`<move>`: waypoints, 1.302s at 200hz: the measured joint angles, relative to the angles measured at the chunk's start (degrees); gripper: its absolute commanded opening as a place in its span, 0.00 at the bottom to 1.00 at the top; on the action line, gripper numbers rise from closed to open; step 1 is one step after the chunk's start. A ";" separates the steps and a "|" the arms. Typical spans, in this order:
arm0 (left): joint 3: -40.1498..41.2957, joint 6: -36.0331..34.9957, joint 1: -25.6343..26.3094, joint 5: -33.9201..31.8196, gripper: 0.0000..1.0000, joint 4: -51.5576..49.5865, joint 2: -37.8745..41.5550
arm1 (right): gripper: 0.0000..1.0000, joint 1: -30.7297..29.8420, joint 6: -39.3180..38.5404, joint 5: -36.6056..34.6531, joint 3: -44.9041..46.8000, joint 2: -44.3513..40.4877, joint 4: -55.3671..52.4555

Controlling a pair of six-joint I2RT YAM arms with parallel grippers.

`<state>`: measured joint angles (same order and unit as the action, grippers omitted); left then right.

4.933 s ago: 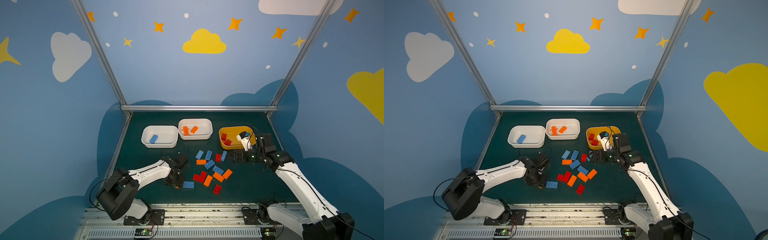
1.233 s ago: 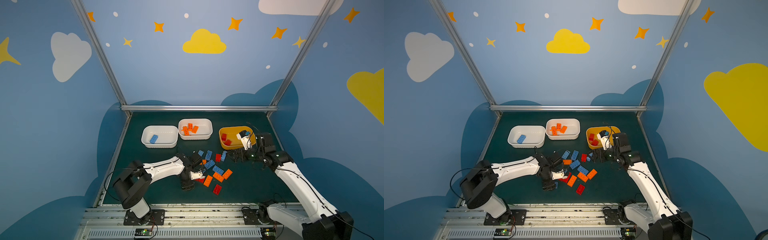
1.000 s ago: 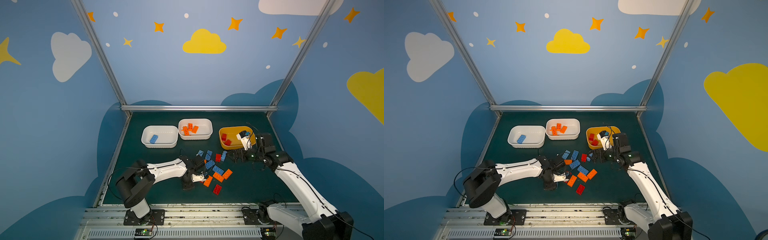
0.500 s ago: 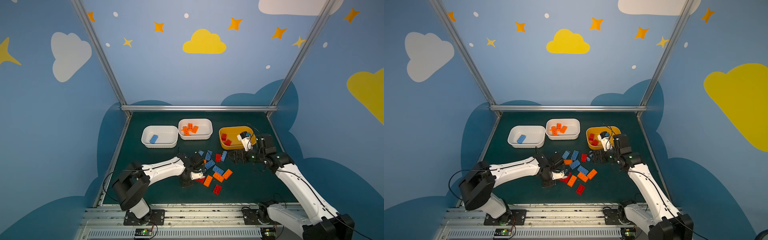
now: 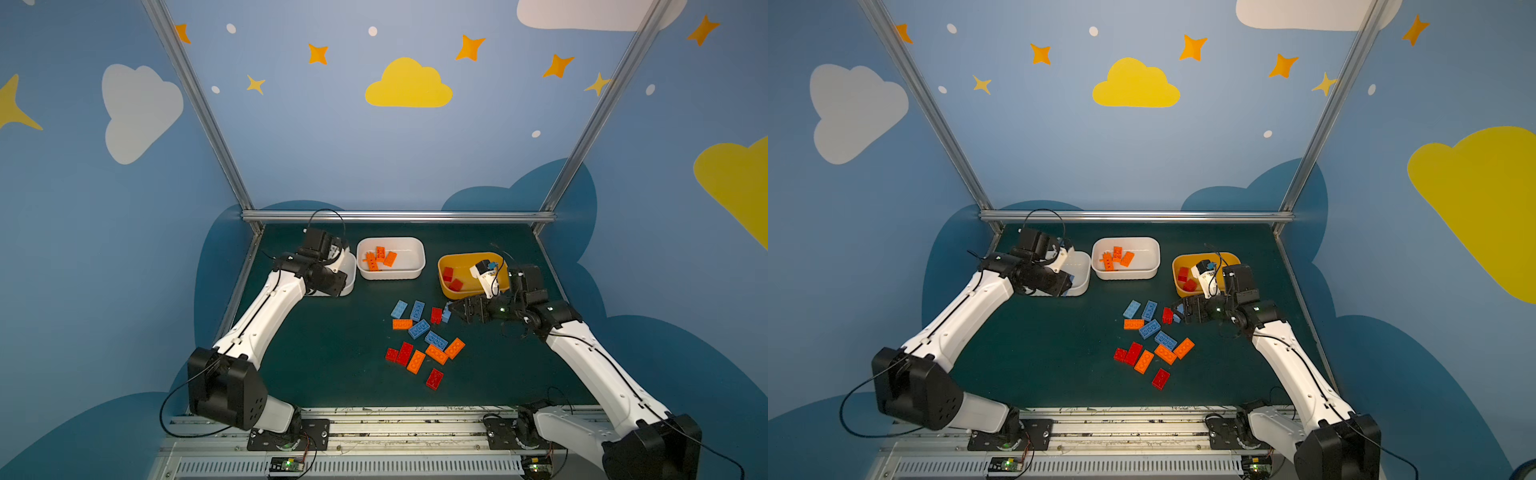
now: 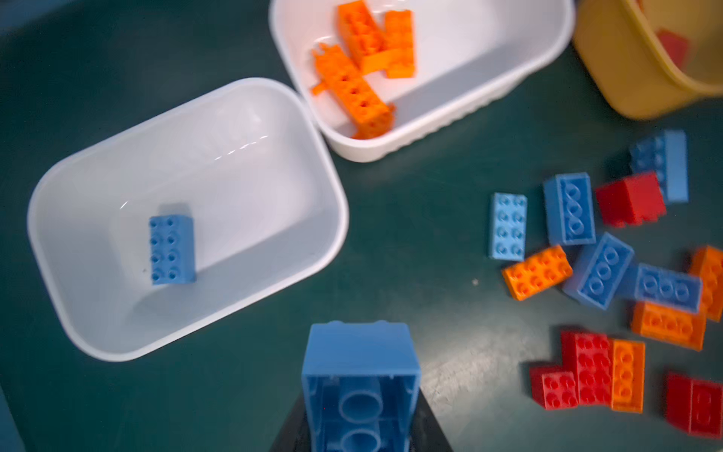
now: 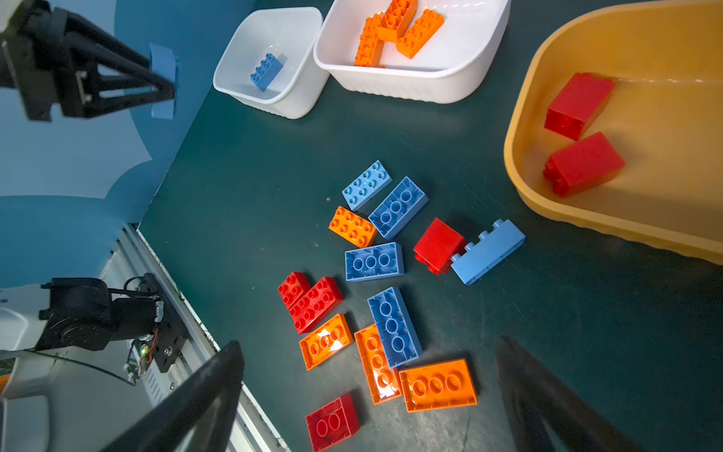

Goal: Sort the legos into containers by color
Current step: Place the lego in the container, then pick up the lego from the center of the table.

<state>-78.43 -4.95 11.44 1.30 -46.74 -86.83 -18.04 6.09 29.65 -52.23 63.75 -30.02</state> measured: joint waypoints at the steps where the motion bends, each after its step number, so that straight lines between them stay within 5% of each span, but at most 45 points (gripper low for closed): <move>1: -0.11 0.17 -0.22 -0.07 0.28 0.09 -0.22 | 0.98 -0.02 0.00 0.04 -0.02 0.07 0.04; 114: -14.86 10.05 -11.23 -2.40 0.30 6.93 -28.30 | 0.98 -7.82 3.98 2.51 -1.90 5.14 4.87; 158: -18.29 10.56 -11.82 -3.89 0.54 7.37 -33.16 | 0.98 -8.76 3.98 1.68 -2.29 5.22 5.05; 176: -18.64 10.38 -11.82 -4.20 0.67 7.13 -33.55 | 0.98 -8.81 3.96 0.96 -2.51 5.22 4.83; 215: -17.53 10.51 -11.82 -3.89 0.72 5.66 -30.32 | 0.98 -8.81 3.89 -0.35 -2.73 5.01 4.52; 260: -10.64 11.28 -10.25 3.10 0.77 3.85 -15.74 | 0.98 -8.81 2.64 -2.62 -2.73 4.28 2.69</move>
<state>-89.08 6.33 1.19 4.40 -42.89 -102.56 -26.85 8.73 27.03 -54.96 68.03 -27.33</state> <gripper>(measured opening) 0.765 0.984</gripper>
